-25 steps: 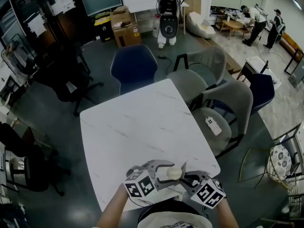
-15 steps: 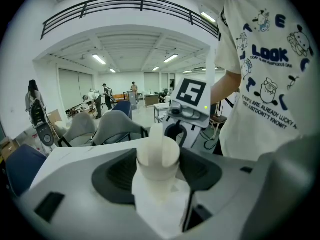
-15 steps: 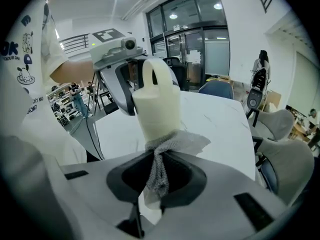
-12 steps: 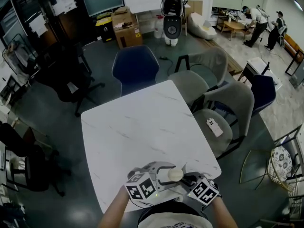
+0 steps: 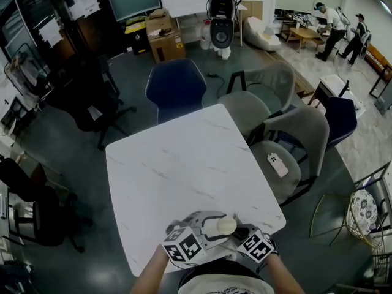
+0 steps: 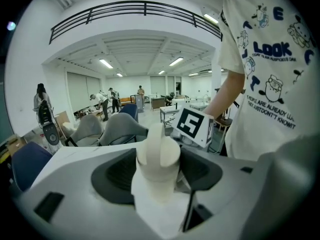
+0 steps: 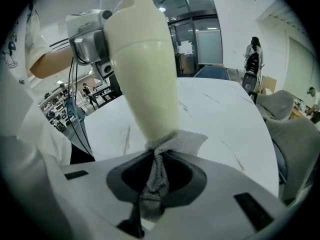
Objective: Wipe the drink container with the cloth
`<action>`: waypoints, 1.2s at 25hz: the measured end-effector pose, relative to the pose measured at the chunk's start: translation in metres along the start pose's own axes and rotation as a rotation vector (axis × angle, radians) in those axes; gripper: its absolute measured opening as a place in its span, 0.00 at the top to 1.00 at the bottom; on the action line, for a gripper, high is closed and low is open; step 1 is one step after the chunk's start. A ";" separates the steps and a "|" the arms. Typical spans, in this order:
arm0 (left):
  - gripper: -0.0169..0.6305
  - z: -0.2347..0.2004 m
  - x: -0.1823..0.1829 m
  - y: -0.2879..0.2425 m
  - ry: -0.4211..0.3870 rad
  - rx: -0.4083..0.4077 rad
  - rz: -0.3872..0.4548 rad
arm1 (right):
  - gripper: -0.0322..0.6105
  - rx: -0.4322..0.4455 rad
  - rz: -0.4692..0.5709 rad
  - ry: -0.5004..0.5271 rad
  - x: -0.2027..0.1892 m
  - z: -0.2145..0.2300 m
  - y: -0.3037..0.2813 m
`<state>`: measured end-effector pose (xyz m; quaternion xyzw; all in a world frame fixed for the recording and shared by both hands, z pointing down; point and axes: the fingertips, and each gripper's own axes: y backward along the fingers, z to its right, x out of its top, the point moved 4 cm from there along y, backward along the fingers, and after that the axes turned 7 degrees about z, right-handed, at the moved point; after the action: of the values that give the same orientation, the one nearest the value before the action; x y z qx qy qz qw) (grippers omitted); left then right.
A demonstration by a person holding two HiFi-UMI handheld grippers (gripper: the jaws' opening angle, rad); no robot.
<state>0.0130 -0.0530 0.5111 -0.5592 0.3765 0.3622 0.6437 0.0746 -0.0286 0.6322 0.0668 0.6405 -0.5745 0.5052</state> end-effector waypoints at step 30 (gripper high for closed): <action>0.54 0.007 0.002 -0.002 0.300 0.472 0.170 | 0.88 0.036 0.023 0.088 0.013 -0.005 0.013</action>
<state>0.0167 -0.0464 0.5109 -0.4077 0.5867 0.2306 0.6606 0.0743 -0.0267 0.6133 0.1085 0.6508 -0.5768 0.4817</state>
